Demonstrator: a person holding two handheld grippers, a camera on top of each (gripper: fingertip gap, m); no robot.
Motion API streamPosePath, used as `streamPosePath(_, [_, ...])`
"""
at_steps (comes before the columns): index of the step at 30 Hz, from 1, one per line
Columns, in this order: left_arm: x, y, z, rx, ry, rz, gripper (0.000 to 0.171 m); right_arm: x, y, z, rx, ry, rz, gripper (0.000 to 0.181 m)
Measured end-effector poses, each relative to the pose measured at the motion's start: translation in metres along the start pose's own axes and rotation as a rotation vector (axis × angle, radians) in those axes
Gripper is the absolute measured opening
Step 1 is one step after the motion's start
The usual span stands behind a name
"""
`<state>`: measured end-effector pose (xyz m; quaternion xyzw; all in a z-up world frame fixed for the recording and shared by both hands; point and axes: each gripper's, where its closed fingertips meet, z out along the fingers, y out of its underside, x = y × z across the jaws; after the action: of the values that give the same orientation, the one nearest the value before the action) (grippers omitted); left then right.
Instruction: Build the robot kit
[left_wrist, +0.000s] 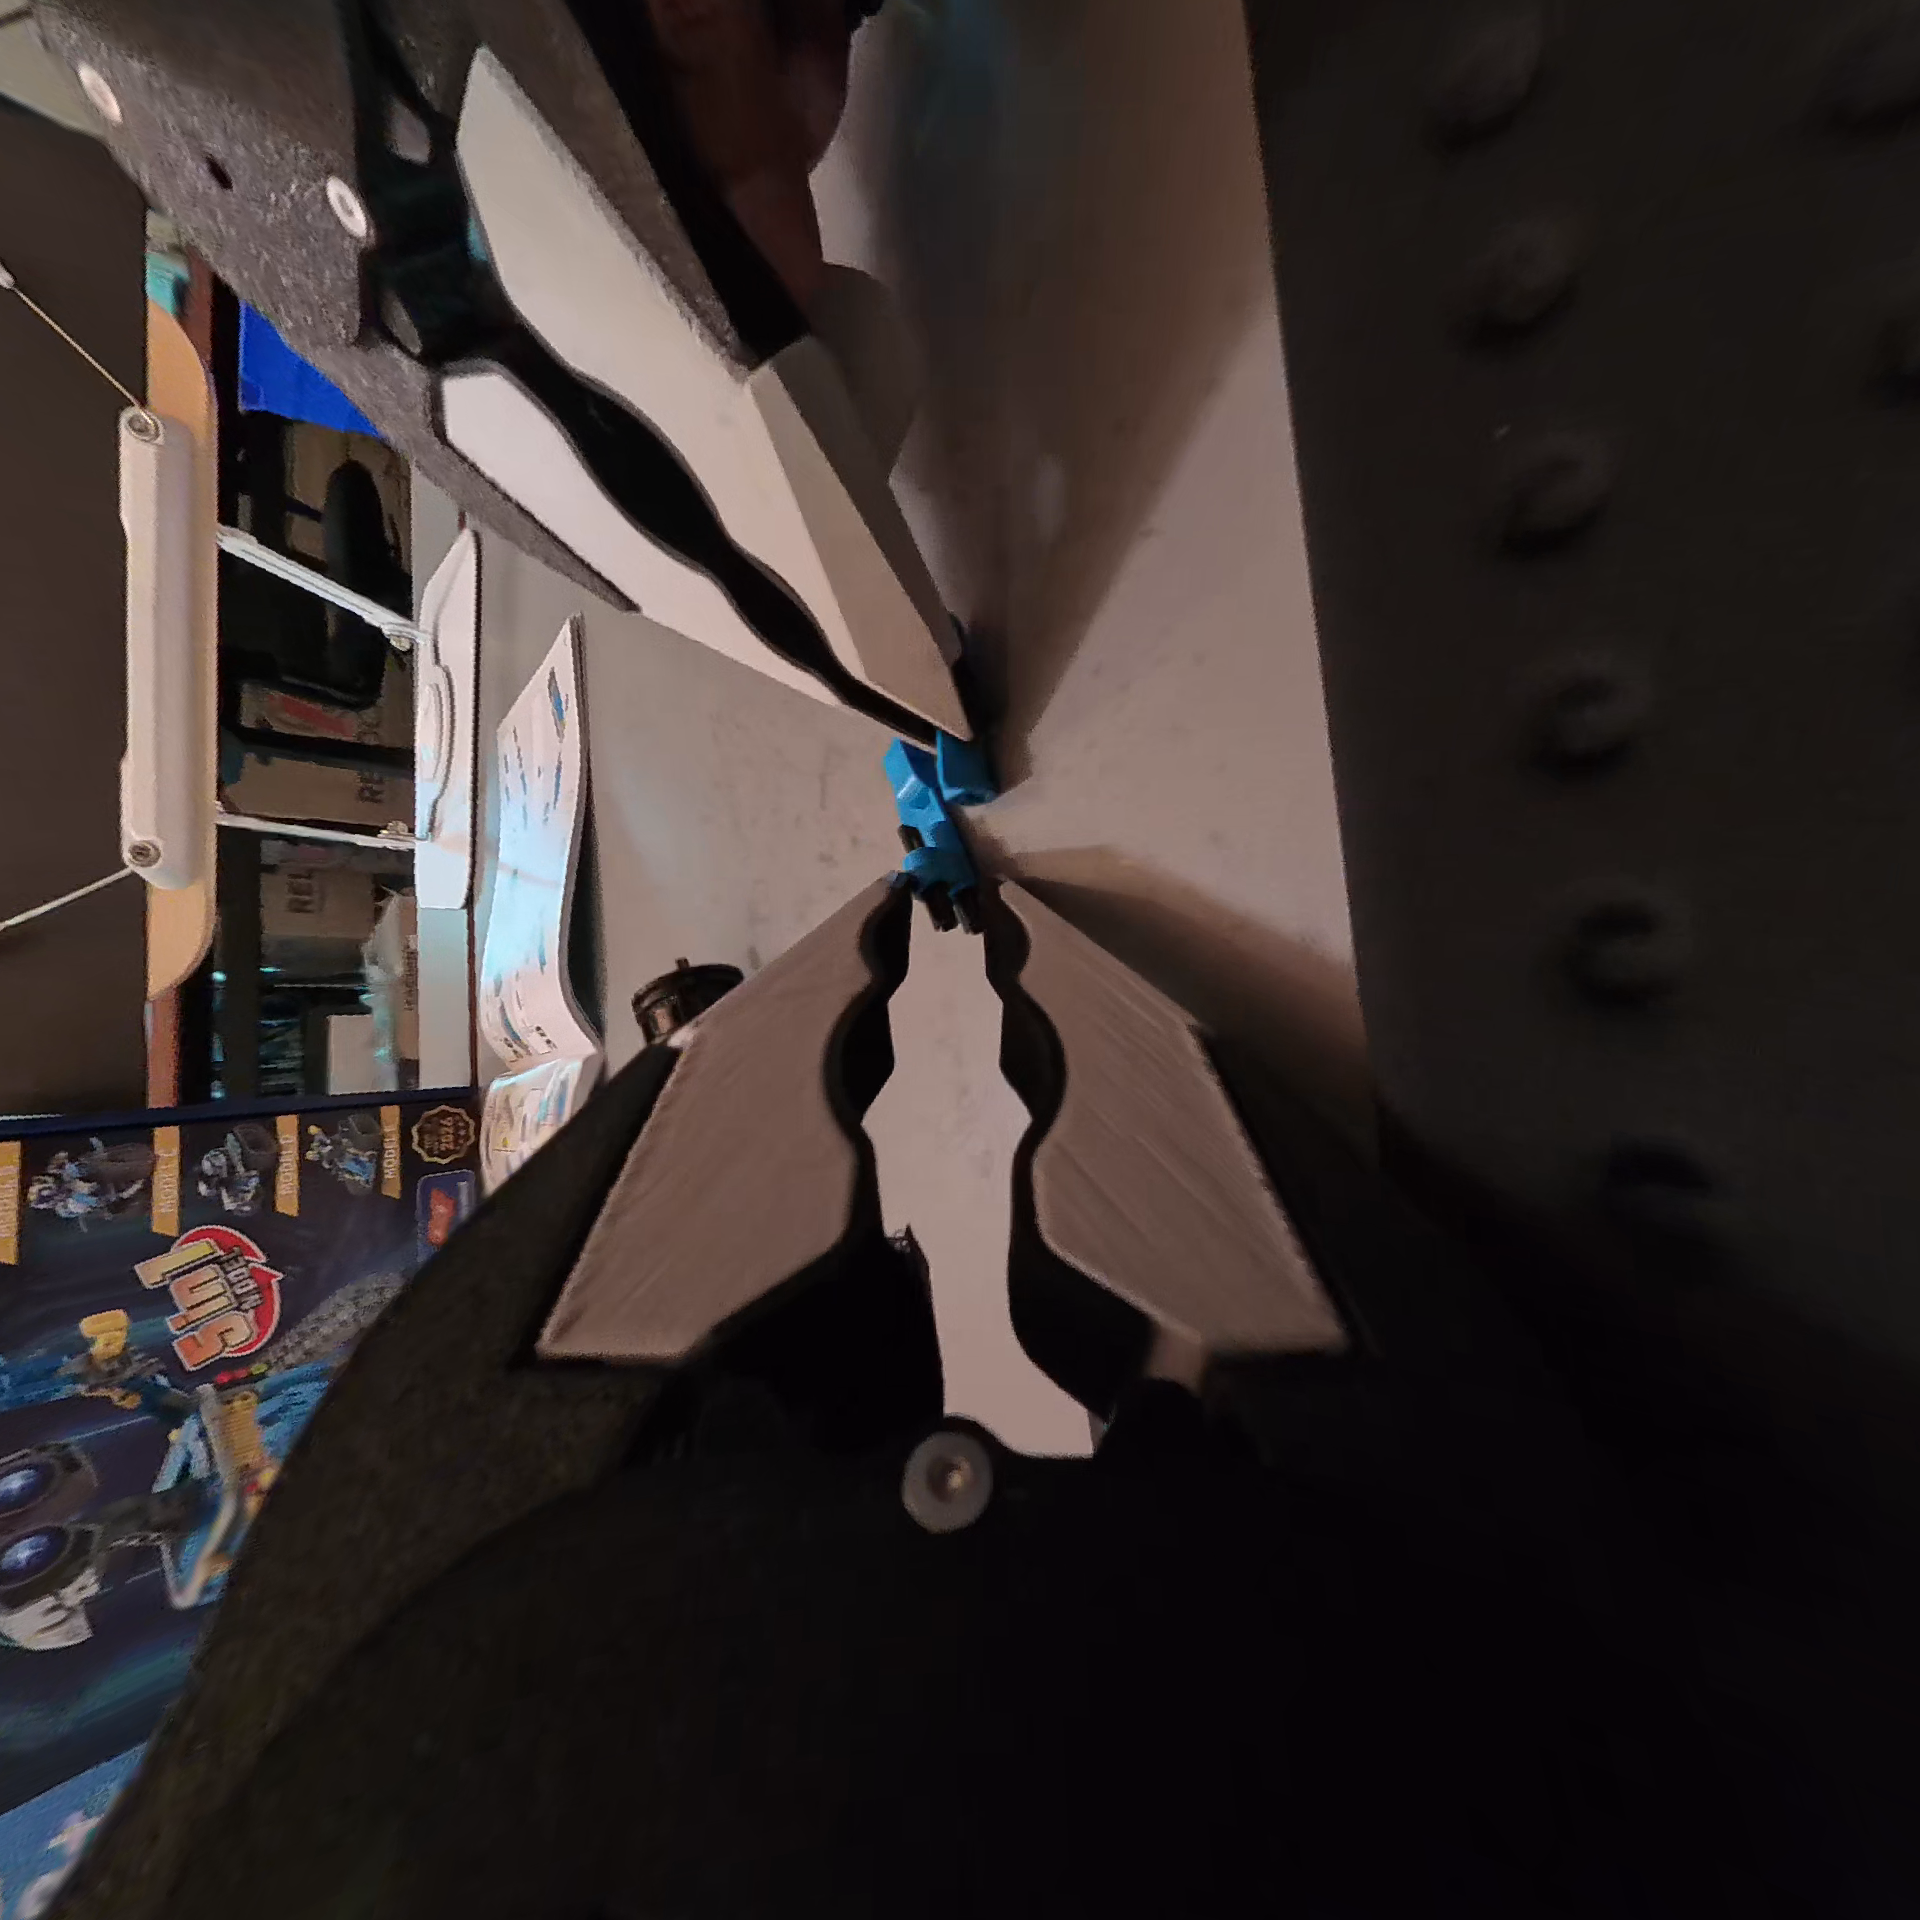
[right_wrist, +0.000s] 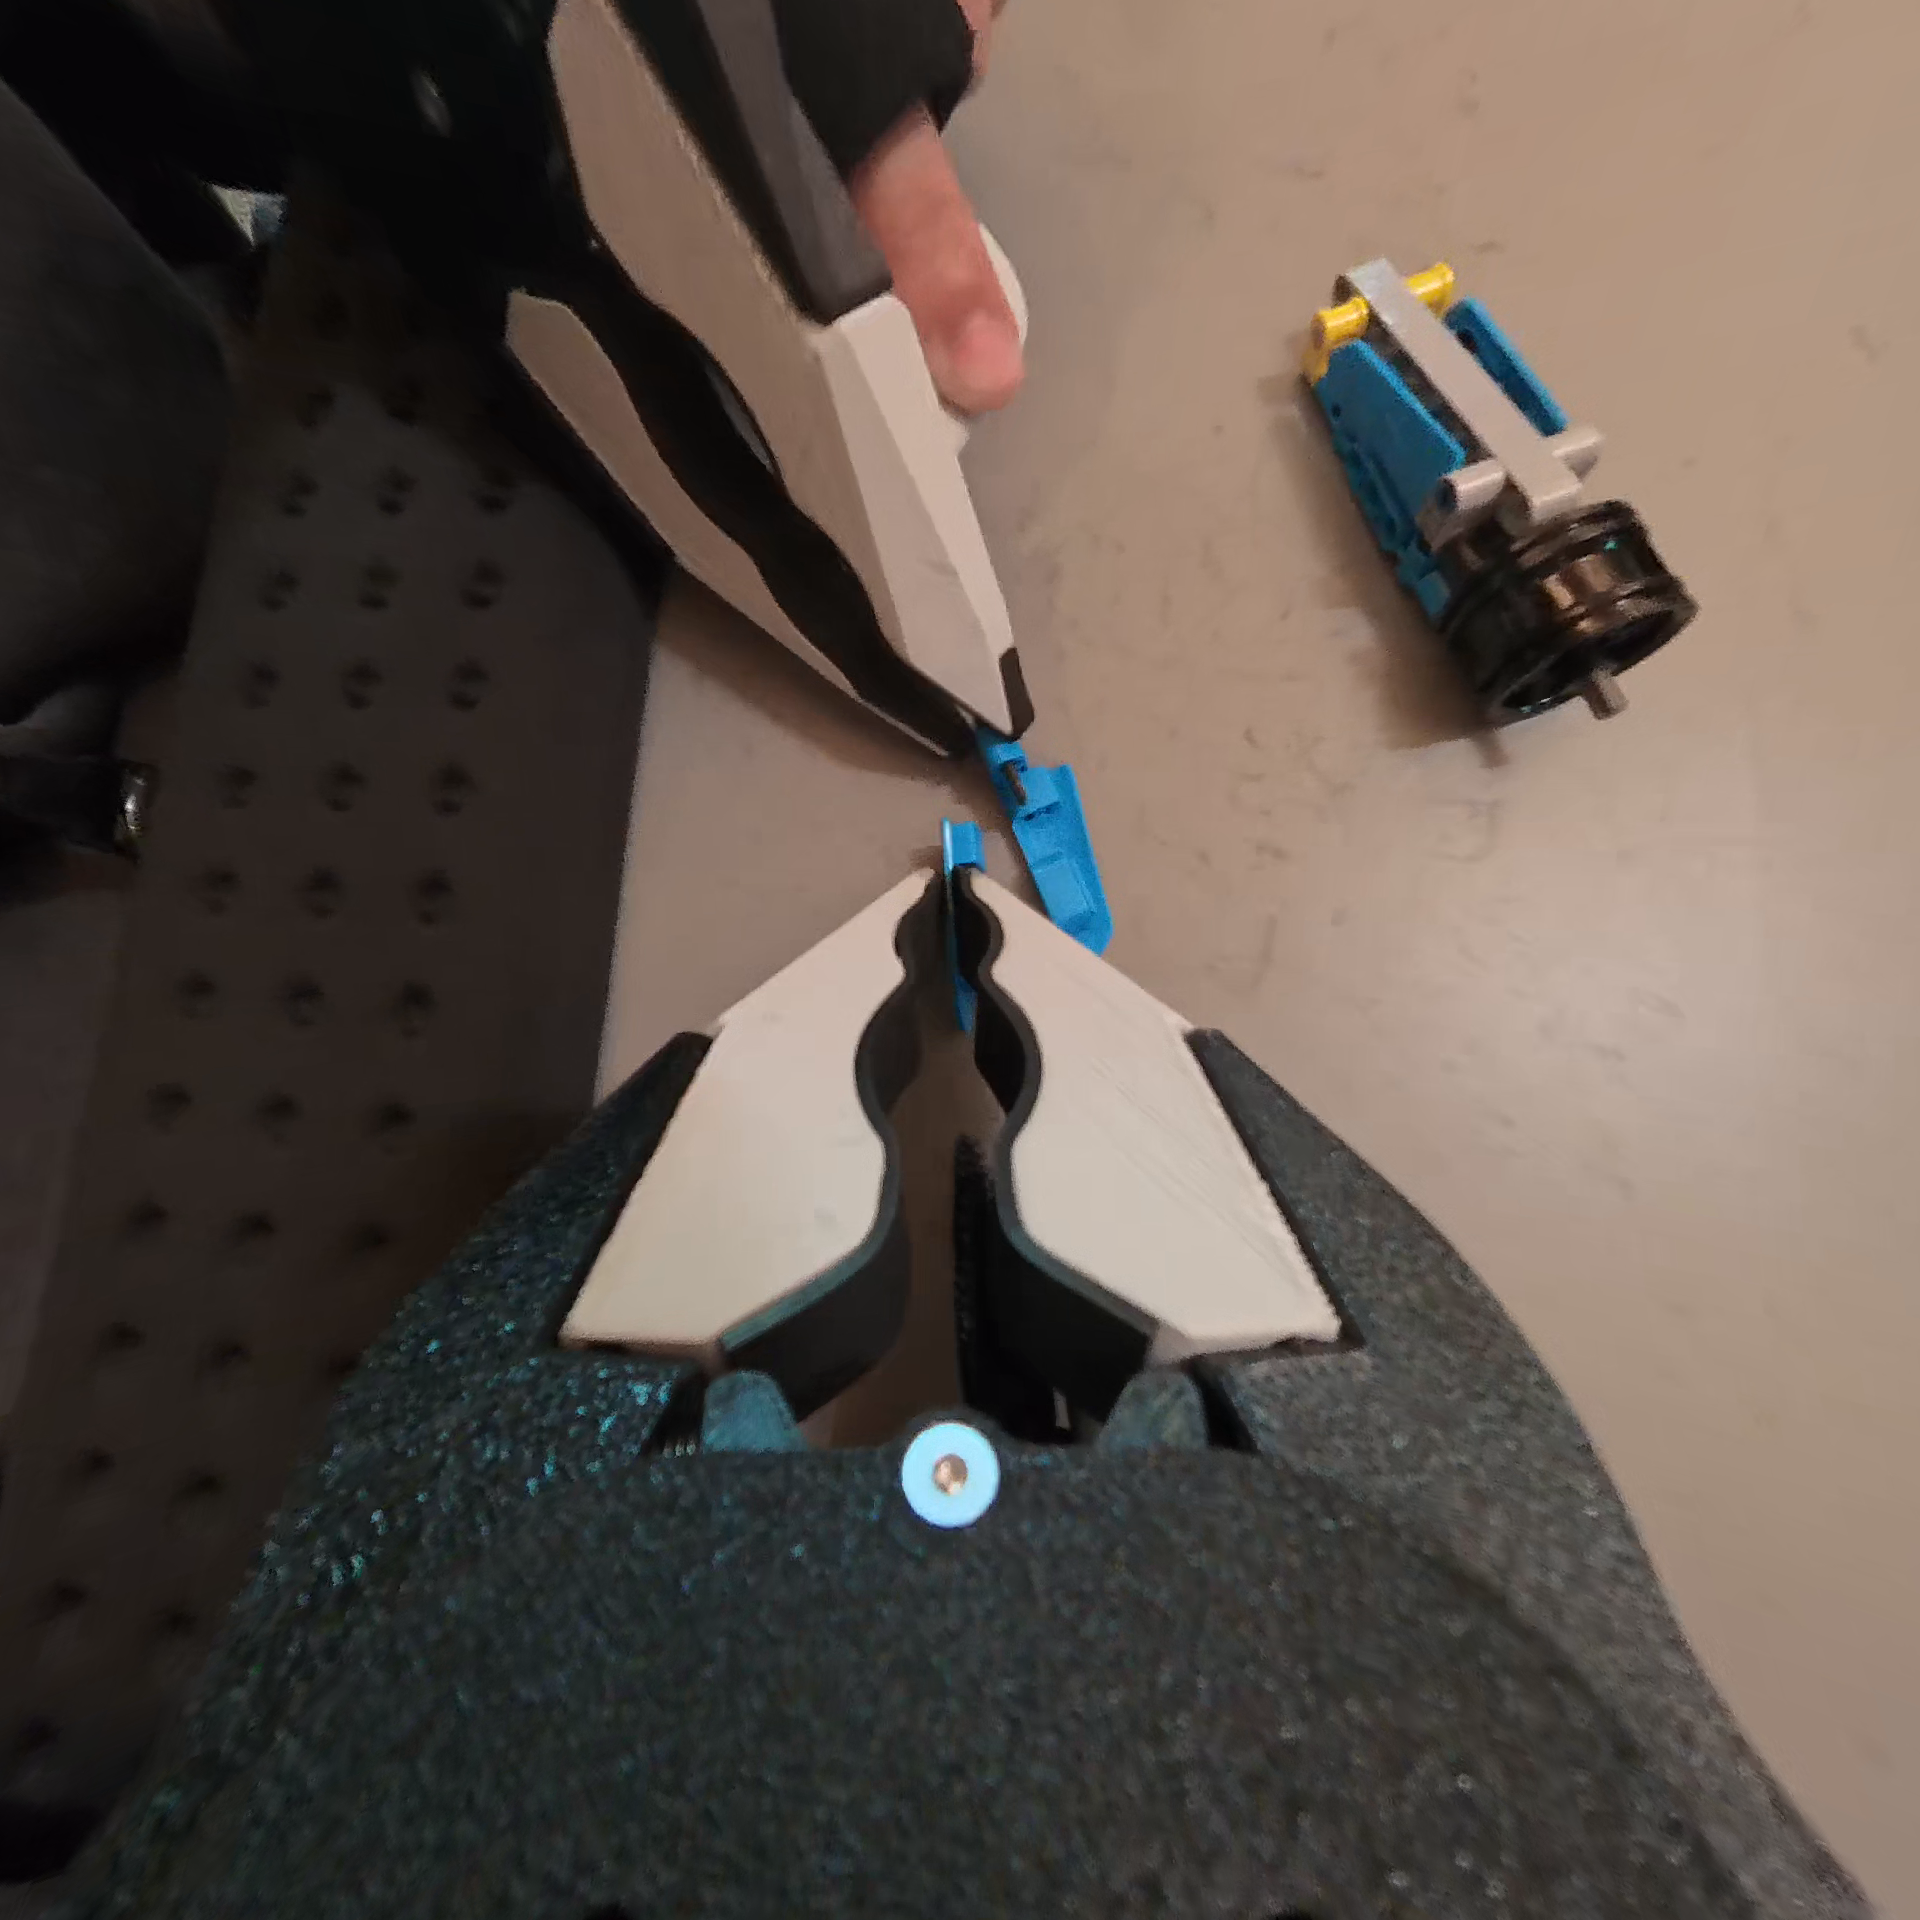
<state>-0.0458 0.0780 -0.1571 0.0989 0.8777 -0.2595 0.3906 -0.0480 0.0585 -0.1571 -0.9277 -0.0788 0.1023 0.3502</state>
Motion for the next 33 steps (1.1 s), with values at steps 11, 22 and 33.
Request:
streamPosePath(11, [0.0,-0.004,0.001,0.016,-0.035,0.071,0.008,0.002,0.004,-0.009,-0.01,-0.001,-0.015,0.012])
streamPosePath(22, [0.001,-0.006,0.001,-0.01,-0.056,0.157,0.008,0.016,-0.013,0.006,0.046,-0.056,0.036,0.033])
streamPosePath(33, [-0.022,0.009,-0.02,0.054,0.105,-0.435,0.022,0.027,-0.012,0.01,-0.023,0.159,-0.153,0.018])
